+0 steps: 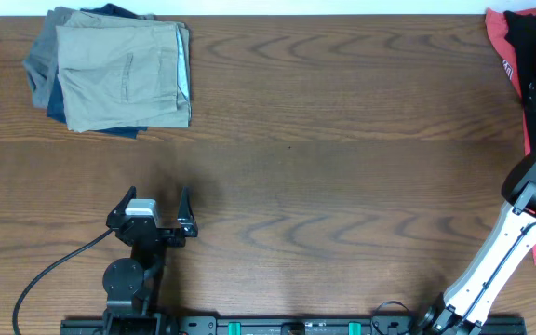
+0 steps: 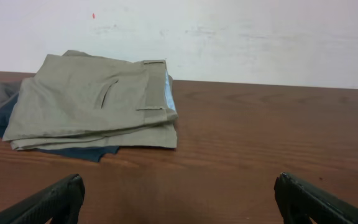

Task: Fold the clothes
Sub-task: 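Reach the right gripper to the black shirt on the right pile and grasp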

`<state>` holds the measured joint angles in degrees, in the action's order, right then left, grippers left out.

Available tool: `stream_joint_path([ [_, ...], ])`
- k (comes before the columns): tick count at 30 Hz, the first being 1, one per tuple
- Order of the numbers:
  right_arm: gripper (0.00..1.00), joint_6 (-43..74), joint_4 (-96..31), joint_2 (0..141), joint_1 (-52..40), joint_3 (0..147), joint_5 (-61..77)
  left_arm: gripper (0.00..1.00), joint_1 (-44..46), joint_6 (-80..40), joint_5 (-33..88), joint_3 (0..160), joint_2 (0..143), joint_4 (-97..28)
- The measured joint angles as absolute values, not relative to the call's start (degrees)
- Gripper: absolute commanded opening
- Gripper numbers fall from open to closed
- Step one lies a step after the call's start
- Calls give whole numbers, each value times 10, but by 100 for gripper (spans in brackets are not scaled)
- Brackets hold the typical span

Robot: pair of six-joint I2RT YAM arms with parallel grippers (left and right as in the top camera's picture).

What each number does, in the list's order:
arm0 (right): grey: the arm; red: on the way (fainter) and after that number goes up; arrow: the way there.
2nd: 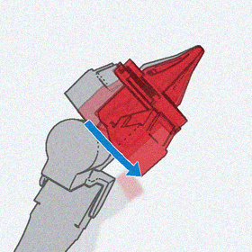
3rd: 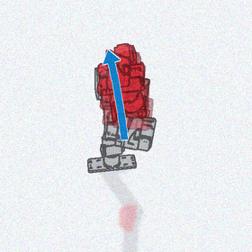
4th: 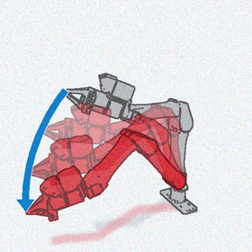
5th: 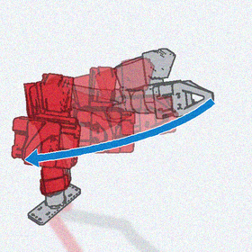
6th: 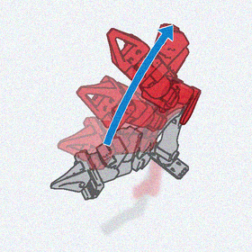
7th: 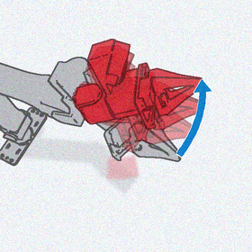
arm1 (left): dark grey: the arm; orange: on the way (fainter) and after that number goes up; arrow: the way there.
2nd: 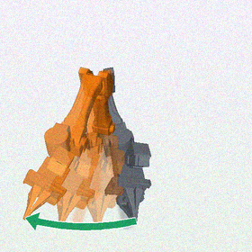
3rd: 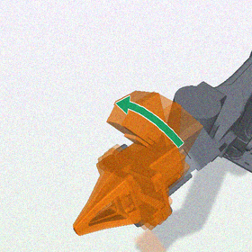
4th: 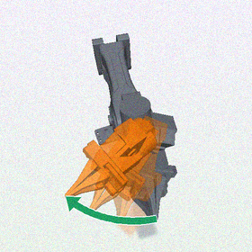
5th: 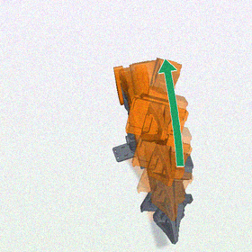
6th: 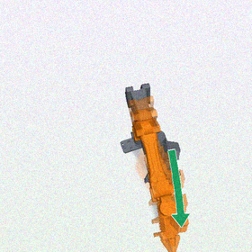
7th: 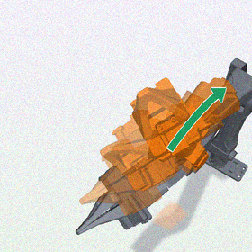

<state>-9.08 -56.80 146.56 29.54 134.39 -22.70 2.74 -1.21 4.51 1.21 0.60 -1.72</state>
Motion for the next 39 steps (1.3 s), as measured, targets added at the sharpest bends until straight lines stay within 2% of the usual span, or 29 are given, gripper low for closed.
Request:
stream_joint_path([
  [5, 55, -92, -565, 1476, 296, 1344, -225, 98, 27, -12, 45, 12, 6, -17],
  [11, 23, -94, -565, 1477, 295, 1344, -225, 98, 27, -12, 45, 12, 6, -17],
  [13, 20, -93, -568, 1477, 295, 1344, -225, 98, 27, -12, 45, 12, 6, -17],
  [23, 22, -90, -586, 1477, 295, 1344, -251, 98, 27, -12, 45, 12, 6, -17],
  [25, 16, -88, -589, 1477, 295, 1344, -258, 98, 27, -12, 45, 12, 6, -17],
  [27, 3, -87, -593, 1477, 294, 1344, -263, 98, 27, -12, 45, 12, 6, -17],
  [28, 1, -80, -596, 1477, 294, 1344, -265, 98, 27, -12, 45, 12, 6, -17],
  [39, 1, -41, -625, 1439, 294, 1344, -279, 98, 27, -12, 45, 12, 6, -17],
])
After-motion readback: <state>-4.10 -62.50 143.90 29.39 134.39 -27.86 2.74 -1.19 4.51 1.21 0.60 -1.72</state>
